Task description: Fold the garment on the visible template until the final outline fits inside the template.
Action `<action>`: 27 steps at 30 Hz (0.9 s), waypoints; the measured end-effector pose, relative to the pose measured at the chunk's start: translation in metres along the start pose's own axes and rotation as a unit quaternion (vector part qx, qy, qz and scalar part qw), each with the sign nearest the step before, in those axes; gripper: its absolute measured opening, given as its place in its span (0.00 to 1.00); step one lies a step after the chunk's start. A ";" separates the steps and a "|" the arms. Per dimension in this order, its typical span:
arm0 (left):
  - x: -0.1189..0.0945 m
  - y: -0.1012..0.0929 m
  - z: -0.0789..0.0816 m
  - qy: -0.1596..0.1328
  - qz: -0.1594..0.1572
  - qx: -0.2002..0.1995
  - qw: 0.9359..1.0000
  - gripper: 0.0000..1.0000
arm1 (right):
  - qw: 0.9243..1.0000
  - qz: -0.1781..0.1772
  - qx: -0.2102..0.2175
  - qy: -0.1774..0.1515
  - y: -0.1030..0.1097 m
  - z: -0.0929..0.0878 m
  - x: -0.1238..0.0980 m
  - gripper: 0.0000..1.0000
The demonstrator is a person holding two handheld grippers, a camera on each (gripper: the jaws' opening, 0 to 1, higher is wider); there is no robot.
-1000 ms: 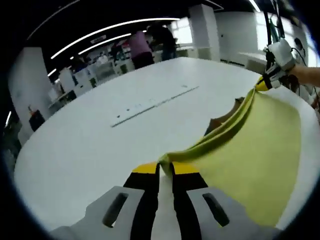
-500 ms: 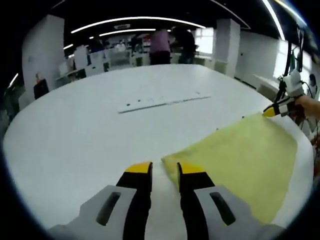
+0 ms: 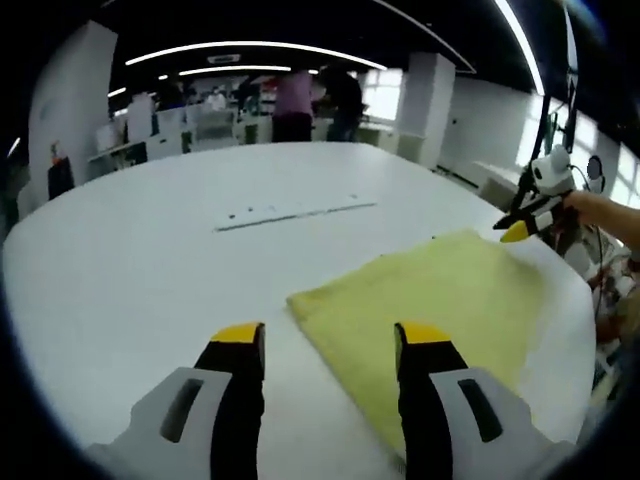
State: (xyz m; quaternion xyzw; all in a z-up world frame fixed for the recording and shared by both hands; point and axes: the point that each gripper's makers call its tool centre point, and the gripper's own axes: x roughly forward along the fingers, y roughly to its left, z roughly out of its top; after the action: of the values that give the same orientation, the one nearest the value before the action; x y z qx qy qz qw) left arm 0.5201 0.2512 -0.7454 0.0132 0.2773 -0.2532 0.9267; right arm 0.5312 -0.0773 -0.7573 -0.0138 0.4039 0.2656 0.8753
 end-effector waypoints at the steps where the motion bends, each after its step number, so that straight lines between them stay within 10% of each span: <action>1: -0.002 -0.002 -0.001 0.000 -0.006 0.002 1.000 0.50 | 1.000 0.004 -0.001 0.001 0.003 -0.001 -0.002 0.53; 27: -0.055 -0.057 -0.060 0.032 -0.078 -0.004 0.996 0.53 | 0.998 0.056 -0.003 0.026 0.043 -0.077 -0.057 0.55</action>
State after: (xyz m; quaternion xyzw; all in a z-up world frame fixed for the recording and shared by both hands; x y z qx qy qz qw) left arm 0.4231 0.2364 -0.7609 -0.0043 0.3085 -0.3225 0.8949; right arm 0.4265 -0.0846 -0.7604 -0.0006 0.4258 0.3145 0.8484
